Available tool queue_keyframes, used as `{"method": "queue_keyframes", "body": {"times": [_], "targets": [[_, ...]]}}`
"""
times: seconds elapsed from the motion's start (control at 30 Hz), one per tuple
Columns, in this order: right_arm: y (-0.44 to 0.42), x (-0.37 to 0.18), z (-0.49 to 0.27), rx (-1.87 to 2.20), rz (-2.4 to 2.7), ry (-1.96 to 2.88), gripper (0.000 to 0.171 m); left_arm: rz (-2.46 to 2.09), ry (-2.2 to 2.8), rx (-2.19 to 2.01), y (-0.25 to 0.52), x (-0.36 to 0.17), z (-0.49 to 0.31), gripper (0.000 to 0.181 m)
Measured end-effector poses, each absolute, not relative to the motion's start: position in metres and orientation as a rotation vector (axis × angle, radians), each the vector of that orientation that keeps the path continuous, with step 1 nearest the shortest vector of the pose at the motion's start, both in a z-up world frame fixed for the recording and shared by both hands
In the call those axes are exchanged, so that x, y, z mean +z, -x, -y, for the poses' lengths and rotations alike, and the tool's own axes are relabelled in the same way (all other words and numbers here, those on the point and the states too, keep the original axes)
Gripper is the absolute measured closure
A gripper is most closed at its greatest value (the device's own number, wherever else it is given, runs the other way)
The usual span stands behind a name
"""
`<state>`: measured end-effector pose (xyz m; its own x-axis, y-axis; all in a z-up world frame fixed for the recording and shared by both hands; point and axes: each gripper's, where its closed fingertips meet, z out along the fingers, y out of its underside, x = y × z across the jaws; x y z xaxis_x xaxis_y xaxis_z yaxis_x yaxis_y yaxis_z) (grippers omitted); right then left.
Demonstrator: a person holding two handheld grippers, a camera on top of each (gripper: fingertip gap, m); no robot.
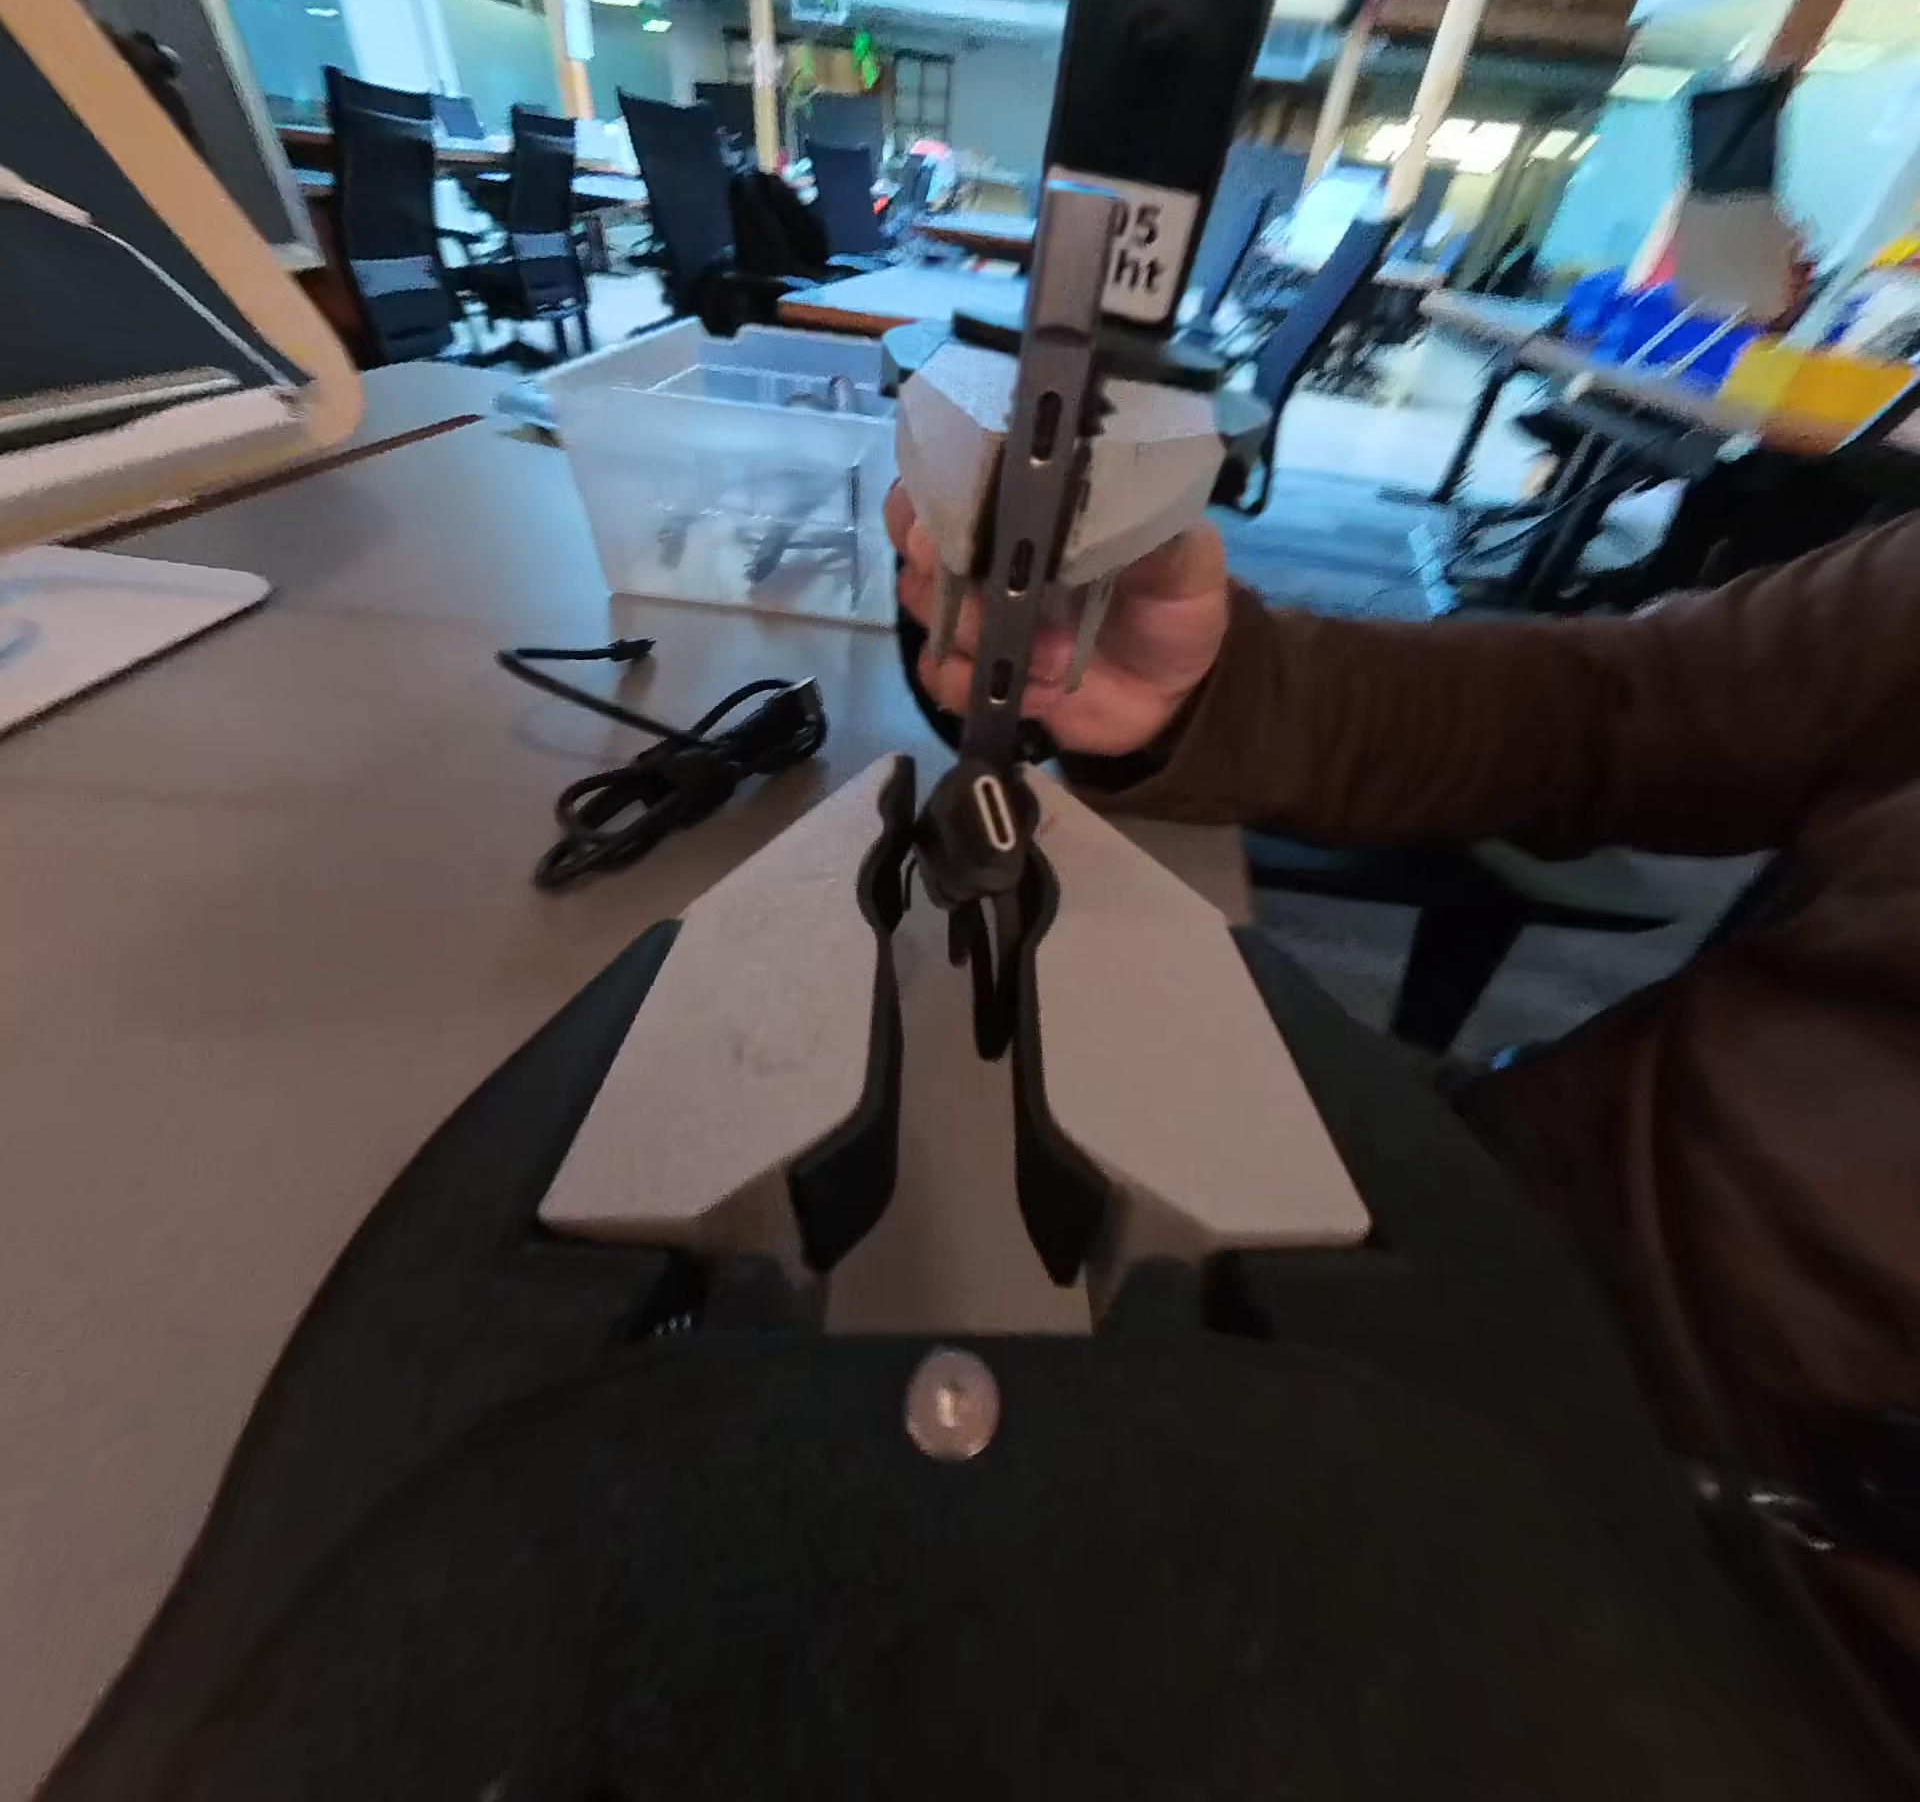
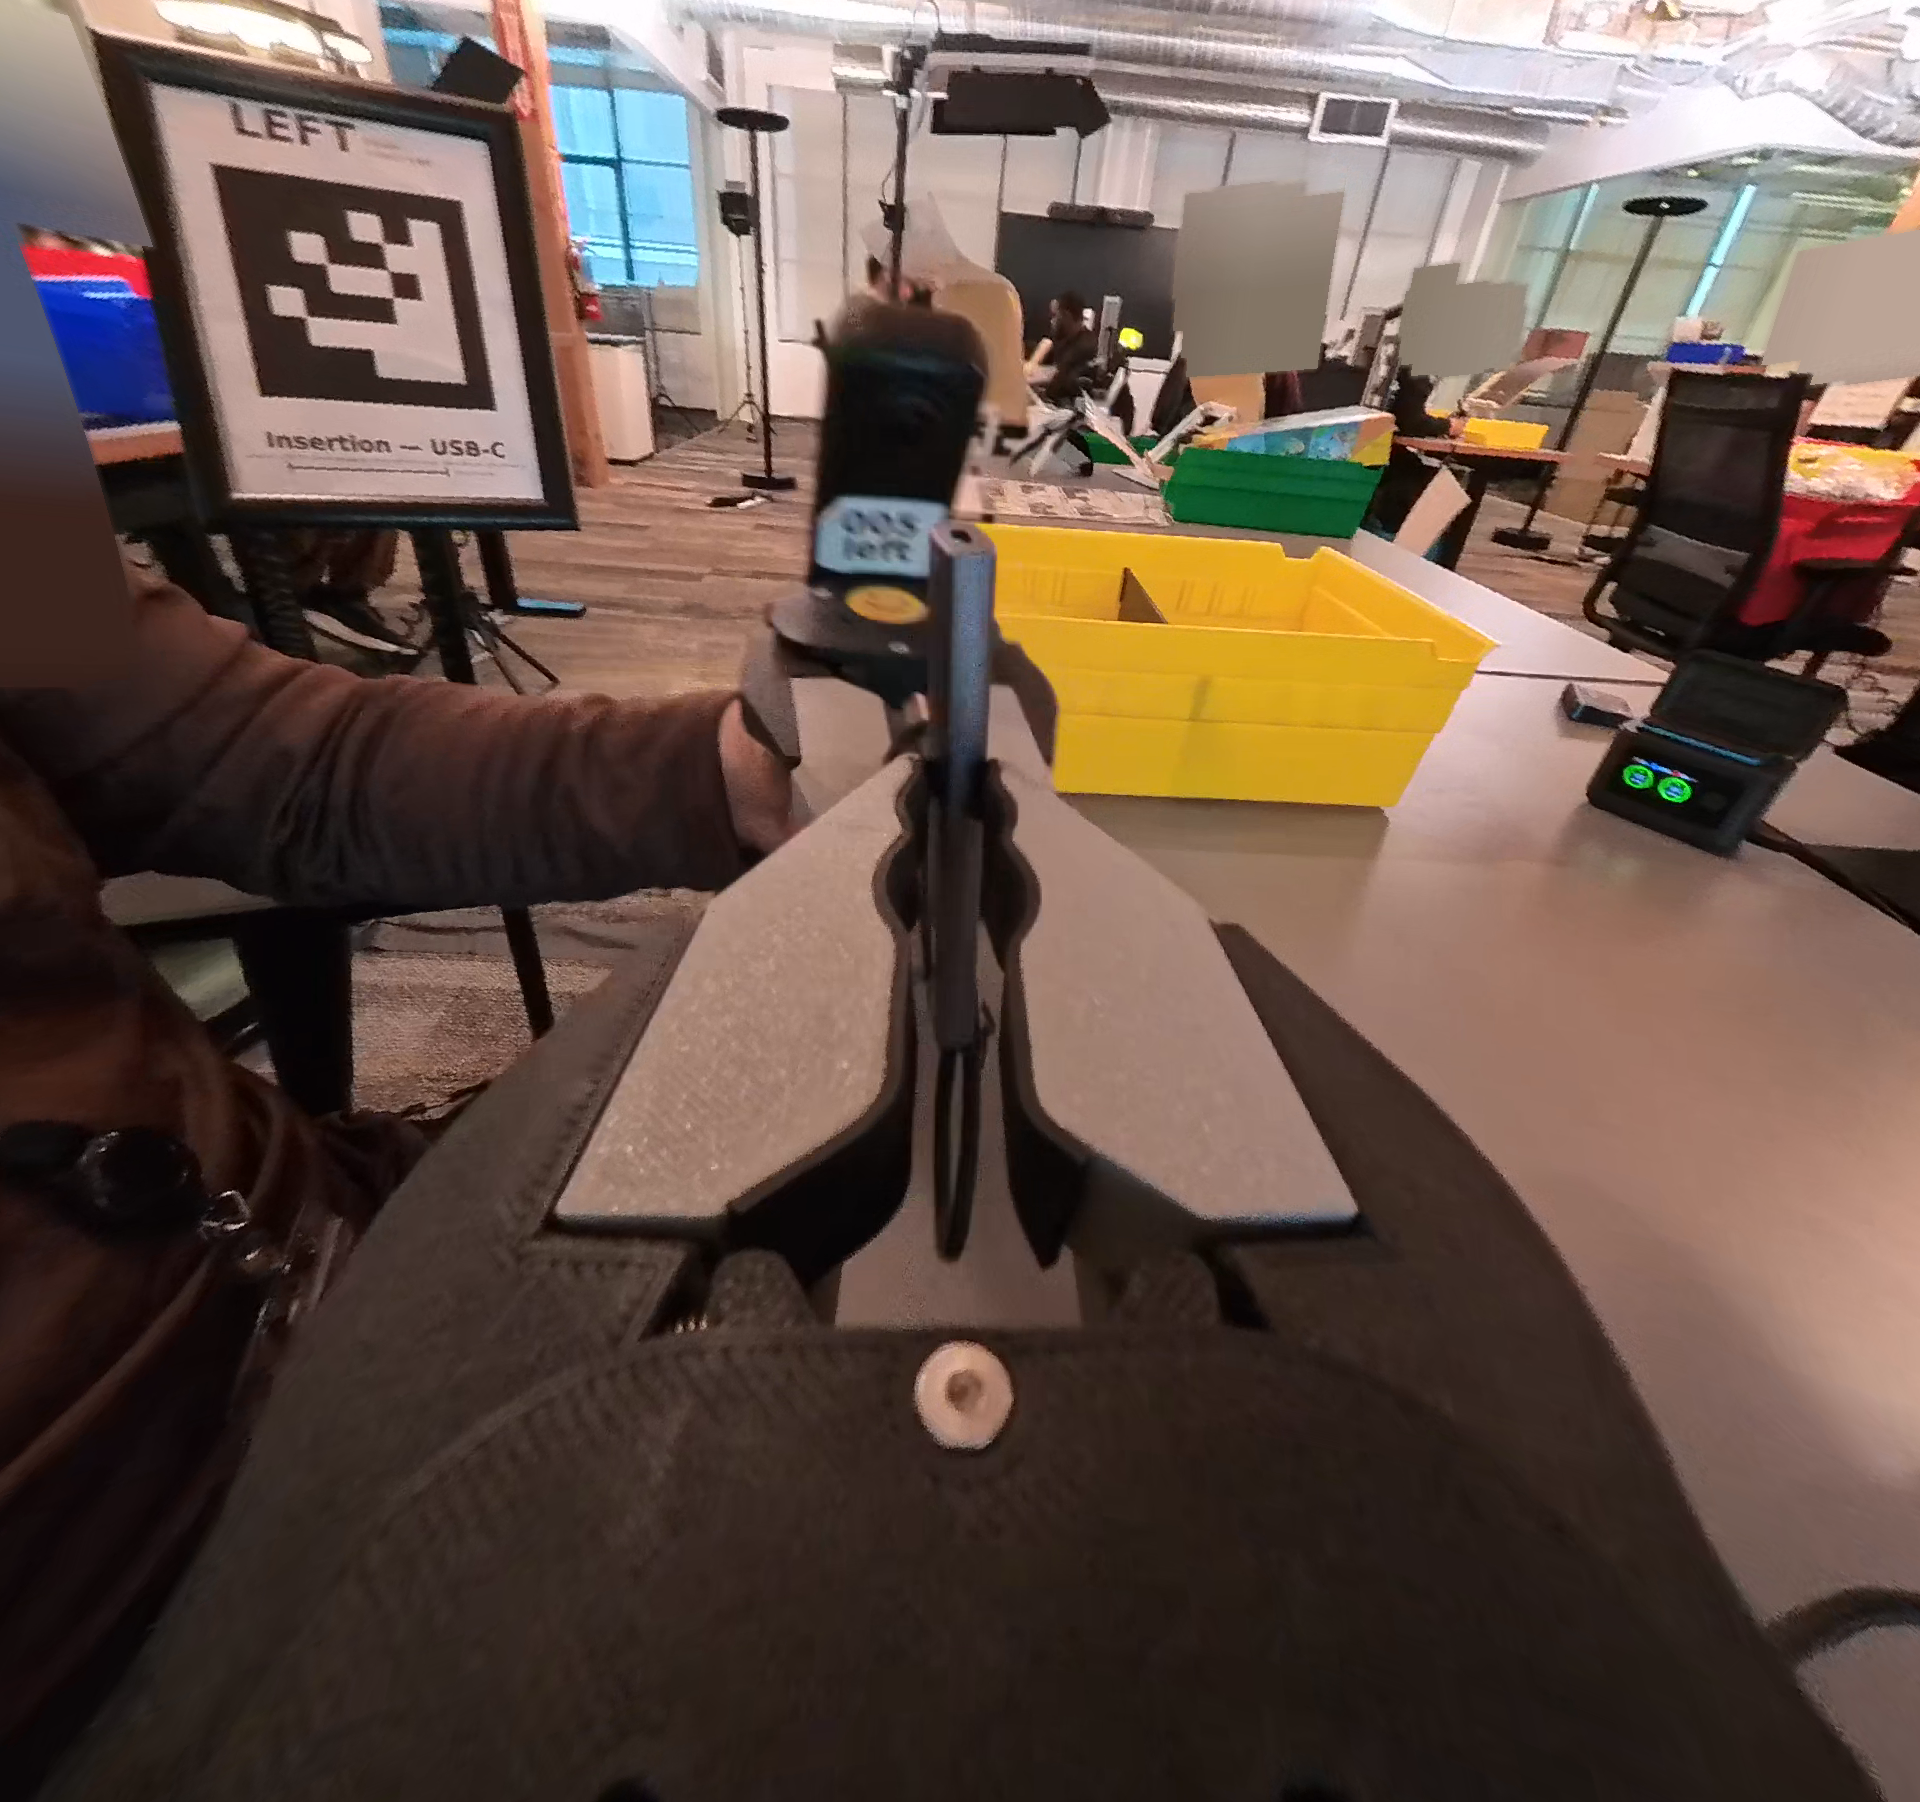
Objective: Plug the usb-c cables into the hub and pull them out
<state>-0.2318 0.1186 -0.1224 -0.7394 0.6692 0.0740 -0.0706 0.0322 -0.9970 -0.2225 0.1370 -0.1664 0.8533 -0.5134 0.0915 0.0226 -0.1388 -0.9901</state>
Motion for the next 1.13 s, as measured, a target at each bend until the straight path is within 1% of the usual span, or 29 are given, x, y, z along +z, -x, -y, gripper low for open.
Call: {"method": "queue_keyframes", "body": {"times": [0.1, 0.2, 0.27, 0.37, 0.53, 0.63, 0.83, 0.87, 0.93, 0.97, 1.13], "targets": [[0.242, -0.132, -0.126, 1.675, 1.779, 0.69, 0.162, -0.439, 1.792, -0.227, 0.238, -0.173, -0.135, 0.171], [0.252, -0.143, -0.135, 1.546, 1.783, 0.754, 0.163, -0.478, 1.925, 0.147, 0.266, -0.18, -0.131, 0.172], [0.255, -0.145, -0.136, 1.5, 1.779, 0.75, 0.154, -0.497, 1.987, 0.372, 0.285, -0.182, -0.126, 0.173], [0.26, -0.152, -0.136, 1.417, 1.791, 0.756, 0.142, -0.557, 2.034, 0.576, 0.298, -0.186, -0.121, 0.173], [0.268, -0.167, -0.133, 1.38, 1.843, 0.808, 0.114, -0.634, 2.068, 0.753, 0.308, -0.197, -0.121, 0.172], [0.273, -0.168, -0.142, 1.332, 1.814, 0.844, 0.107, -0.679, 2.095, 0.825, 0.314, -0.205, -0.119, 0.172], [0.27, -0.165, -0.137, 1.338, 1.814, 0.799, 0.112, -0.723, 2.093, 0.834, 0.311, -0.208, -0.12, 0.172], [0.27, -0.166, -0.136, 1.332, 1.82, 0.795, 0.116, -0.73, 2.09, 0.836, 0.309, -0.208, -0.12, 0.172], [0.27, -0.165, -0.137, 1.305, 1.809, 0.791, 0.133, -0.75, 2.08, 0.827, 0.306, -0.208, -0.121, 0.172], [0.271, -0.165, -0.14, 1.289, 1.795, 0.795, 0.138, -0.766, 2.07, 0.823, 0.303, -0.208, -0.122, 0.172], [0.275, -0.164, -0.155, 1.335, 1.753, 0.907, 0.127, -0.778, 2.01, 0.873, 0.302, -0.202, -0.125, 0.173]]}}
